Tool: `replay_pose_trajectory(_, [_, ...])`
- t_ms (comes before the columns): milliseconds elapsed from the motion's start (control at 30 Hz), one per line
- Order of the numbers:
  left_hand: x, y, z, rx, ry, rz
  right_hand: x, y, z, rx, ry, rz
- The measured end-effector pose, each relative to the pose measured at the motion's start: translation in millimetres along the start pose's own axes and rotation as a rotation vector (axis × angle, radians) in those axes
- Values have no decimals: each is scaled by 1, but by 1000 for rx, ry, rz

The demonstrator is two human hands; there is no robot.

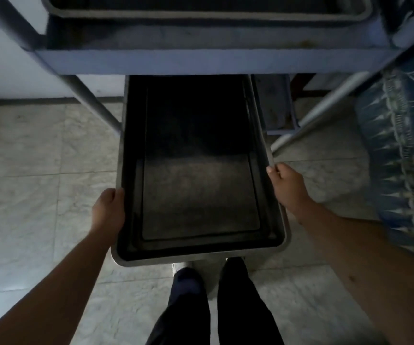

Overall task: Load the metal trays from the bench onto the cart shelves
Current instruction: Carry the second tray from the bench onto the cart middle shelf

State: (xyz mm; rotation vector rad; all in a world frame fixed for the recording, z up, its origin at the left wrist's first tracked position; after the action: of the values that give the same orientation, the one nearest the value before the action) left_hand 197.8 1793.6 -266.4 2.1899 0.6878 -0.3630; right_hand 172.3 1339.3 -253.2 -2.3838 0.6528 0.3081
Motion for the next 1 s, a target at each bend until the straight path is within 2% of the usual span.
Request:
replay_pose_trajectory(300, [86,-12,52,-13,75,59,93,20,56,-12,95,-142])
replay_pose_trajectory(600, [131,-4,90,35,101,97,158,32,85,-64,131,-176])
replay_pose_trajectory(833, [145,1,107,-91,119,57,203,23,96,-80,103,-203])
replay_pose_trajectory(1000, [143,-1,120,-261,62,-41,243,7,89,-125,24,-255])
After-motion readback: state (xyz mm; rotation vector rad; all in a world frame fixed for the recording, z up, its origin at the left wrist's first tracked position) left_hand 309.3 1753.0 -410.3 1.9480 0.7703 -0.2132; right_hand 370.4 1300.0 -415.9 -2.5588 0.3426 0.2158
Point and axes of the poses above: each hand's wrist, its own x-axis towards the middle knuckle, its own z-axis out of the palm, y = z × x, the point moved 6 cm from there along x, towards the middle knuckle, and after that the axes turned 6 degrees about -x, right-handed, at the moved point
